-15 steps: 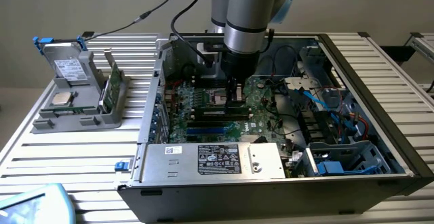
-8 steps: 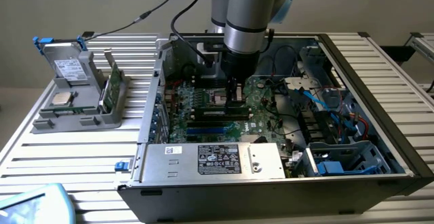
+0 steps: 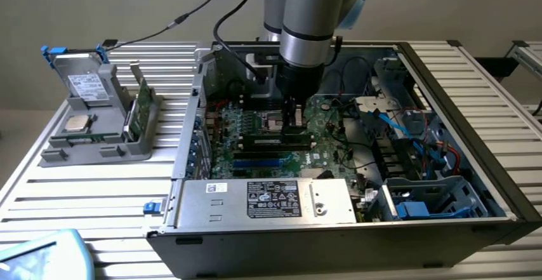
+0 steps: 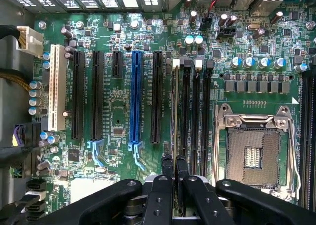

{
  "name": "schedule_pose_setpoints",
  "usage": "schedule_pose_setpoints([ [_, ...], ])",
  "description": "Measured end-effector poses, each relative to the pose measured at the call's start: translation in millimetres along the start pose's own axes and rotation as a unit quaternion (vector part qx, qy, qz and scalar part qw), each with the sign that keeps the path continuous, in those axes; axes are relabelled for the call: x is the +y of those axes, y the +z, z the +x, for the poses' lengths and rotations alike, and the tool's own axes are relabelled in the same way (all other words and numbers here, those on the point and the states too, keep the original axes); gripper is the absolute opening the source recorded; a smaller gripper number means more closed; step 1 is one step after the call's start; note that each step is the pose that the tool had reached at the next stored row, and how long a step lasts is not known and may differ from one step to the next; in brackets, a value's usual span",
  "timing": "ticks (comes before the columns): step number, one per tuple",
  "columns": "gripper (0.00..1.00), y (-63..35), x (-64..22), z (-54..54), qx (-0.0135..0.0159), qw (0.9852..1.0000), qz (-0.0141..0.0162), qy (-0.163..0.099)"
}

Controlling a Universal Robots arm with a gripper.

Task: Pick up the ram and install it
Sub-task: 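Insert the ram into the slot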

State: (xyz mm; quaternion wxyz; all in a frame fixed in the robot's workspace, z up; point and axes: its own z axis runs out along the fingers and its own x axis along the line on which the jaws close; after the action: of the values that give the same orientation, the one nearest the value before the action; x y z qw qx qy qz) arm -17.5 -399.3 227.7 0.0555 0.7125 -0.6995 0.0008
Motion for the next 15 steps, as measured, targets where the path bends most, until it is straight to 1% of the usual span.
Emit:
schedule_pose_setpoints([
  [11, 0.13, 1.4, -0.2, -0.9, -0.0003, 1.0000, 0.0001, 0.000],
  [15, 0.13, 1.4, -0.2, -1.2, 0.0001, 1.0000, 0.0000, 0.000],
])
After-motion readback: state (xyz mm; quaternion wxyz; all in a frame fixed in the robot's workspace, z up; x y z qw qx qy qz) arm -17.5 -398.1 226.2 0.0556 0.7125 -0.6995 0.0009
